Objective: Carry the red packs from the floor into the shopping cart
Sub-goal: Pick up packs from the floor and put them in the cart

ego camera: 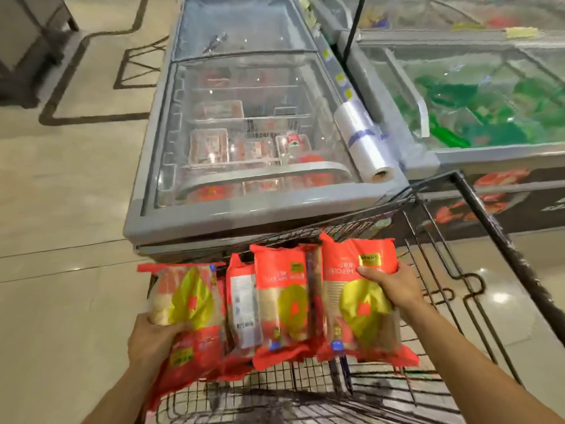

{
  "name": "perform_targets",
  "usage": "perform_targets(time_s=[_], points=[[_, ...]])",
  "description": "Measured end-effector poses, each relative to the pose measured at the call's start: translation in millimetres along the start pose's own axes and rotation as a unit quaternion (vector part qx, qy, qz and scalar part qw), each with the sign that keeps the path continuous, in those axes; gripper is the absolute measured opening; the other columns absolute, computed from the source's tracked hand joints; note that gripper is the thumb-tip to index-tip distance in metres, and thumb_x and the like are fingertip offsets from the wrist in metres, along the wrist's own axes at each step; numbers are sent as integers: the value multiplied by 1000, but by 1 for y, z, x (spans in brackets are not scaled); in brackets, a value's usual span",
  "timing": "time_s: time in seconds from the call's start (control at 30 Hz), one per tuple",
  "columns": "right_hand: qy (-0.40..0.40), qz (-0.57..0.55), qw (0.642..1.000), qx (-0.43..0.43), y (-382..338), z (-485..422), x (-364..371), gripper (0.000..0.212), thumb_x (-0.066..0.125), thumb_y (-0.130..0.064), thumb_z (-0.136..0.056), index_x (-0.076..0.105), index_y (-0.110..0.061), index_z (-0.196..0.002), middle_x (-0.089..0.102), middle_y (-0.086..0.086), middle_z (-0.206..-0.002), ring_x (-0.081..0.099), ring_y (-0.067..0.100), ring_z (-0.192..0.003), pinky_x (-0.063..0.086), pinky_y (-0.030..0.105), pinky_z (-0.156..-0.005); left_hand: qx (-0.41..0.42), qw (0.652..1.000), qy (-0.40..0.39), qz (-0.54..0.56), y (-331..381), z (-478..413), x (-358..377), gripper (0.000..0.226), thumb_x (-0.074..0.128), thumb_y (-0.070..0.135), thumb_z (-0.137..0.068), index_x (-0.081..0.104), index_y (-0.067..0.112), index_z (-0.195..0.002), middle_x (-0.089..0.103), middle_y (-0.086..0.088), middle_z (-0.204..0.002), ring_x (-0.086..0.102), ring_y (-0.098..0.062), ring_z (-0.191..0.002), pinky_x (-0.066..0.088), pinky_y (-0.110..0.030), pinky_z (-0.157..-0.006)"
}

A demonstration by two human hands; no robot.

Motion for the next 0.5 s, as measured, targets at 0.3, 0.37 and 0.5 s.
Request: perform_targets(time_s=[0.3, 0.37, 0.5], points=[[12, 54, 998, 11, 34, -89, 31, 89, 94, -59, -49, 69, -6, -117, 77, 12, -105, 75, 29, -94, 61, 41, -83, -15, 999, -28, -31, -41, -67, 60, 88, 87, 56, -45, 56, 14, -116, 71, -11, -103, 67, -34, -91, 56, -49, -85], [49, 111, 993, -9, 32, -87, 31, 77, 87, -55, -71, 60, -4, -123, 73, 15, -111, 71, 36, -103, 56, 49, -92, 12, 998, -44, -54, -44, -77, 67, 97, 91, 59, -58, 52, 12, -133, 70, -14, -117, 68, -39, -103, 55, -51, -92], [116, 271, 953, -68, 4, -58, 36, 51, 63, -35, -98, 49, -3, -135, 59, 24, -132, 56, 44, -122, 45, 50, -98, 64, 986, -14, -153, -27, -73, 66, 79, 80, 38, -87, 41, 0, -144, 55, -26, -140, 55, -47, -126, 48, -57, -102]])
Point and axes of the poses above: each hand's wrist, its own z-axis away from the middle knuckle, its own x-axis out of the palm, y = z × x, the point moved 9 cm from there along -z, towards the middle knuckle
